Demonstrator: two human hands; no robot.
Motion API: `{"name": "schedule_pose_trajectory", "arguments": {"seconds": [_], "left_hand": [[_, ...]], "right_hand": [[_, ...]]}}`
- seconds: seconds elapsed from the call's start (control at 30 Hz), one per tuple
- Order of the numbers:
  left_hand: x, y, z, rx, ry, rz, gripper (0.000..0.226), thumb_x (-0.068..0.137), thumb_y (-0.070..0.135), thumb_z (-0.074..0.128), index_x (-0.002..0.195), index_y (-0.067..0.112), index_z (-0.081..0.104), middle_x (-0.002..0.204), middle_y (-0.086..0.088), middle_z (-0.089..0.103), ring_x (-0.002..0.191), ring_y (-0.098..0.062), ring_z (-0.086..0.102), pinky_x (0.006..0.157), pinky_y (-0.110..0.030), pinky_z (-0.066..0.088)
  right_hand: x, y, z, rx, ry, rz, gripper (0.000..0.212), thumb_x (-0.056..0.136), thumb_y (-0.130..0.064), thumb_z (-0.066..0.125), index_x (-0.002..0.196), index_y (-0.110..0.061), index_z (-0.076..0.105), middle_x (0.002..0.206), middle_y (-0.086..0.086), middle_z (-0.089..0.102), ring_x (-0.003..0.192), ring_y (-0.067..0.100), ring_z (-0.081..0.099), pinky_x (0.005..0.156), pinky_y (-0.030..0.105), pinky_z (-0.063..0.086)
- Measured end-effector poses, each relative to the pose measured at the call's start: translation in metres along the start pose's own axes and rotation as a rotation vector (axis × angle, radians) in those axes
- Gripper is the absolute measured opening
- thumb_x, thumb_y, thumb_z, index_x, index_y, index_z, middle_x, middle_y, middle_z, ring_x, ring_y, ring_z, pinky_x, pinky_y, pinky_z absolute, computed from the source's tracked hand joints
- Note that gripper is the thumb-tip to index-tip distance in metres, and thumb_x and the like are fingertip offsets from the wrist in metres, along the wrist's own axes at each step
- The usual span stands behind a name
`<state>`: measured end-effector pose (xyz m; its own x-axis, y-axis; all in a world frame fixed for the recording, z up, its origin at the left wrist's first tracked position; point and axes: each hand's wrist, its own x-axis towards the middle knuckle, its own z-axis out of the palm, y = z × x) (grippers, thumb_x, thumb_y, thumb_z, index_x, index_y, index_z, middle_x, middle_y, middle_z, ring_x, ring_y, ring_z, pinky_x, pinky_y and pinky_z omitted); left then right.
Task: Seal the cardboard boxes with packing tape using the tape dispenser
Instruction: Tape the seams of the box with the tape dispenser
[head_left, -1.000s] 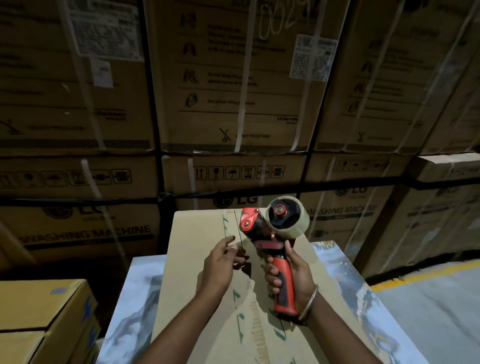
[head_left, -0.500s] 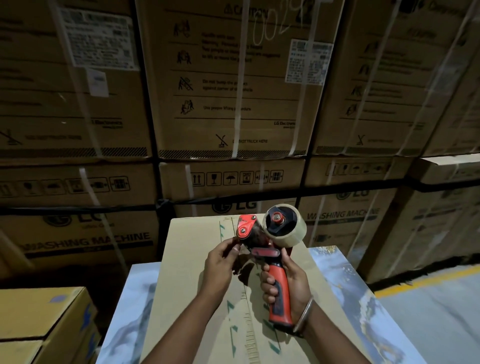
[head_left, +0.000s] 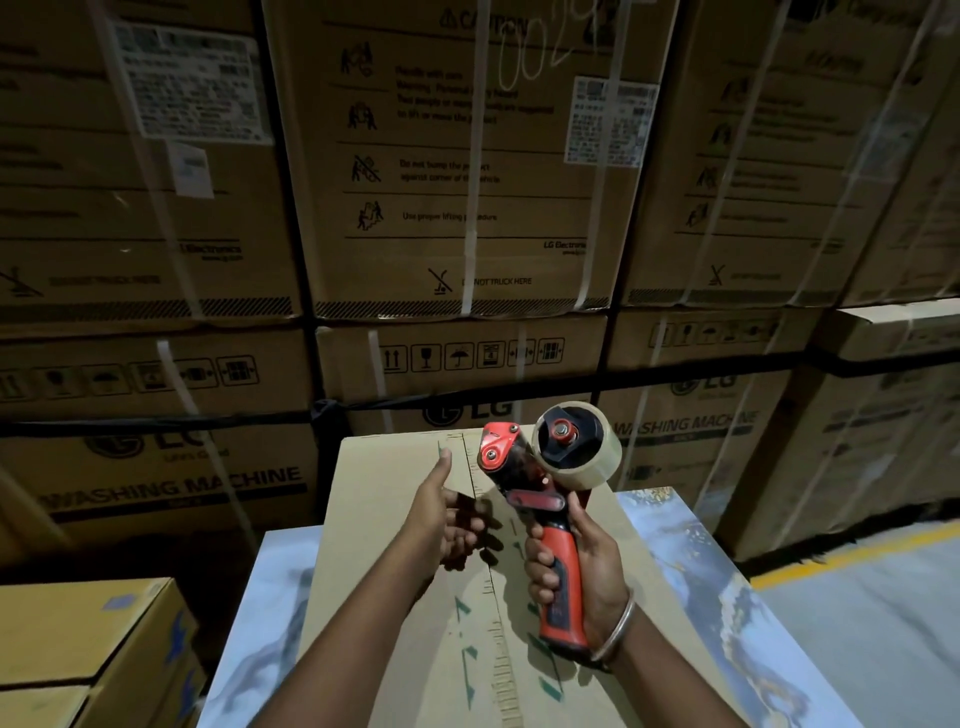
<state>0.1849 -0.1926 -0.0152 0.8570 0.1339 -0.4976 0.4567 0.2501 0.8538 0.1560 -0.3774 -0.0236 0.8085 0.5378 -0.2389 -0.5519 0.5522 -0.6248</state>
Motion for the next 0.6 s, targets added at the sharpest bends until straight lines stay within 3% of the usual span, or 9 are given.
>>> {"name": "schedule_pose_trajectory", "arguments": {"seconds": [0.07, 0.17, 0.4, 0.5, 0.6], "left_hand": [[0.000, 0.009, -0.002, 0.044, -0.105, -0.075, 0.094, 0.087, 0.083, 0.029, 0.086, -0.004, 0.064, 0.062, -0.012, 0.059, 0.041, -0.017, 0.047, 0.038, -0.020, 0.031], [0.004, 0.016, -0.002, 0.082, -0.204, -0.172, 0.087, 0.085, 0.082, 0.038, 0.091, 0.001, 0.067, 0.075, -0.008, 0.066, 0.047, -0.014, 0.053, 0.038, -0.018, 0.034], [0.009, 0.015, -0.002, -0.143, -0.241, -0.205, 0.038, 0.090, 0.036, 0.055, 0.086, 0.000, 0.068, 0.075, -0.008, 0.067, 0.051, -0.014, 0.060, 0.042, -0.017, 0.044], [0.013, 0.016, -0.006, -0.236, -0.262, -0.228, 0.041, 0.093, 0.030, 0.045, 0.087, -0.004, 0.067, 0.075, -0.014, 0.069, 0.048, -0.018, 0.063, 0.040, -0.018, 0.047], [0.016, 0.021, -0.009, -0.258, -0.282, -0.235, 0.053, 0.096, 0.039, 0.038, 0.090, -0.006, 0.064, 0.074, -0.018, 0.068, 0.048, -0.021, 0.063, 0.041, -0.019, 0.048]], "right_hand": [[-0.002, 0.001, 0.002, -0.004, 0.022, -0.012, 0.051, 0.086, -0.056, 0.051, 0.078, -0.006, 0.055, 0.055, 0.006, 0.045, 0.034, 0.015, 0.043, 0.033, 0.022, 0.038], [-0.002, 0.001, 0.003, -0.023, 0.034, -0.011, 0.052, 0.088, -0.057, 0.050, 0.076, -0.006, 0.057, 0.056, 0.005, 0.043, 0.034, 0.015, 0.041, 0.033, 0.023, 0.037], [-0.001, 0.001, 0.001, -0.040, 0.036, 0.007, 0.052, 0.087, -0.057, 0.049, 0.077, -0.007, 0.057, 0.056, 0.006, 0.045, 0.035, 0.016, 0.042, 0.034, 0.023, 0.038], [0.001, 0.002, 0.000, -0.050, 0.033, 0.004, 0.052, 0.087, -0.058, 0.050, 0.077, -0.007, 0.058, 0.056, 0.006, 0.046, 0.035, 0.016, 0.042, 0.034, 0.023, 0.038], [0.001, 0.002, 0.000, -0.066, 0.030, 0.007, 0.052, 0.086, -0.058, 0.051, 0.077, -0.007, 0.057, 0.056, 0.006, 0.046, 0.035, 0.015, 0.042, 0.035, 0.023, 0.039]]}}
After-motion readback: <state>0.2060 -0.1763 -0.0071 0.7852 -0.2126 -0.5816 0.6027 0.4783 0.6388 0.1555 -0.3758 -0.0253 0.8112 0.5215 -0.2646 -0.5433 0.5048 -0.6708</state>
